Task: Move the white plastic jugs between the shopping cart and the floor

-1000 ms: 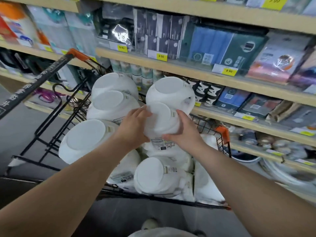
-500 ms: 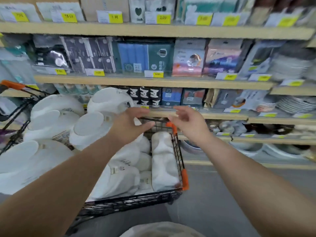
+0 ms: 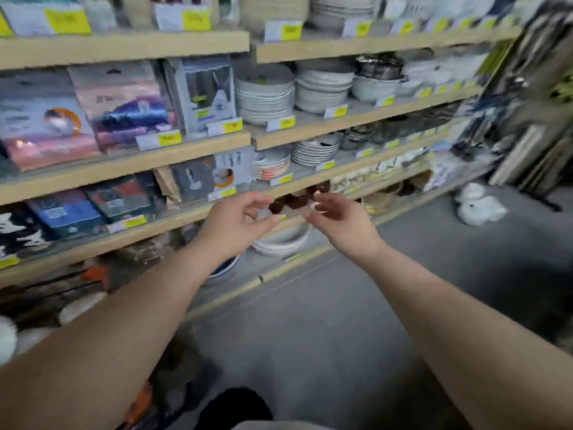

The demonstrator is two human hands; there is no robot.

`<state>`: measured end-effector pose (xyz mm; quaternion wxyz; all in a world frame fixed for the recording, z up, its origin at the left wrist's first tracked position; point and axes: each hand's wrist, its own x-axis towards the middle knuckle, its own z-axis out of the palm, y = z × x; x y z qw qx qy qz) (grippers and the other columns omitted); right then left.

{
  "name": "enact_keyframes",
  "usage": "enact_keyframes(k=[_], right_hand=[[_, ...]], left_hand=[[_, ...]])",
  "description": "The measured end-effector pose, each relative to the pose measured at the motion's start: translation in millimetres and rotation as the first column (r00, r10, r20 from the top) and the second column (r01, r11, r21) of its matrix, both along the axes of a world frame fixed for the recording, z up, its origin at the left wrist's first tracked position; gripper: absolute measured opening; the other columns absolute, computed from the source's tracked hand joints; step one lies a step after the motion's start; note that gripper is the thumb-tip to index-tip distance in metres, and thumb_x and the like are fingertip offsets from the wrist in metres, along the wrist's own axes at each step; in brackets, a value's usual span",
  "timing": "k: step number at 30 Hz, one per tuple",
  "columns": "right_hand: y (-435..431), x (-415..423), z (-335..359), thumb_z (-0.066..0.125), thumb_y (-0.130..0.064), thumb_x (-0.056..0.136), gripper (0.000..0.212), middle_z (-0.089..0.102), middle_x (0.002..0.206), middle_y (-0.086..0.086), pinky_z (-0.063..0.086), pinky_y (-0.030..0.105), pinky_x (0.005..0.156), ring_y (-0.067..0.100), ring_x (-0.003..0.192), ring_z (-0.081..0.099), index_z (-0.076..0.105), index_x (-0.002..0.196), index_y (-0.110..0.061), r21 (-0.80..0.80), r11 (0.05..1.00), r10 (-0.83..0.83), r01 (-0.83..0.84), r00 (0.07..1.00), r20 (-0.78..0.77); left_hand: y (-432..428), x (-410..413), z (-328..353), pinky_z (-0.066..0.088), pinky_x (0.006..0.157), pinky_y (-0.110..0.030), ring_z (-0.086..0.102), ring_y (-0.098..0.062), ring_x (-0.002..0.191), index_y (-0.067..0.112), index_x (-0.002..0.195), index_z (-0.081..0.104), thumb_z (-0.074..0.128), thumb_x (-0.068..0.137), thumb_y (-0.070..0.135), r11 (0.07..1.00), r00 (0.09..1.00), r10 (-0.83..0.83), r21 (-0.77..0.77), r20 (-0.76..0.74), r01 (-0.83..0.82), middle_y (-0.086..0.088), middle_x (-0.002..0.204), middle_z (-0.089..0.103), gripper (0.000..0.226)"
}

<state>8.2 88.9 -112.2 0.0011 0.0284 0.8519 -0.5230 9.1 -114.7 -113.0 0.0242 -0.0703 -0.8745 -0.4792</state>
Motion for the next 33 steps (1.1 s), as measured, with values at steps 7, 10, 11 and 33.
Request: enact_keyframes(k=[7, 10, 11, 33], right_hand=[[135, -52, -8, 0.072, -0.038, 0.082, 0.043, 0.065, 0.110, -0.003, 0.053, 0.037, 0.091, 0.014, 0.102, 0.063, 0.061, 0.121, -0.023, -0.005, 0.954, -0.299, 0.299, 0.954, 0.010], [185, -84, -11, 0.071, -0.040, 0.084, 0.044, 0.063, 0.113, -0.004, 0.053, 0.032, 0.086, 0.013, 0.104, 0.061, 0.060, 0.123, -0.023, -0.001, 0.909, -0.418, 0.418, 0.908, 0.018], [201, -95, -12, 0.071, -0.040, 0.084, 0.045, 0.063, 0.113, -0.004, 0.053, 0.030, 0.085, 0.013, 0.104, 0.061, 0.060, 0.124, -0.023, -0.004, 0.888, -0.460, 0.460, 0.888, 0.021], [609, -264, -46, 0.072, -0.038, 0.083, 0.042, 0.065, 0.113, 0.000, 0.053, 0.027, 0.081, 0.012, 0.098, 0.063, 0.062, 0.120, -0.020, 0.069, 0.603, -0.797, 0.795, 0.596, 0.094]], left_hand=[[135, -115, -8, 0.051, 0.091, -0.030, 0.062, -0.011, 0.096, 0.034, 0.110, 0.064, 0.078, 0.078, 0.030, 0.948, 0.947, -0.318, 0.034, 0.034, 0.317, 0.011, 0.105, 0.066, 0.035], [194, -175, -13, 0.051, 0.092, -0.034, 0.063, -0.013, 0.095, 0.037, 0.105, 0.063, 0.078, 0.077, 0.030, 0.903, 0.903, -0.428, 0.049, 0.042, 0.426, 0.017, 0.101, 0.065, 0.033], [214, -195, -13, 0.052, 0.092, -0.035, 0.063, -0.013, 0.095, 0.040, 0.102, 0.063, 0.078, 0.077, 0.031, 0.886, 0.885, -0.463, 0.053, 0.038, 0.461, 0.017, 0.101, 0.065, 0.031], [669, -434, -48, 0.051, 0.091, -0.033, 0.066, -0.023, 0.095, 0.033, 0.104, 0.064, 0.076, 0.080, 0.027, 0.633, 0.617, -0.769, 0.066, 0.164, 0.771, 0.011, 0.102, 0.068, 0.027]])
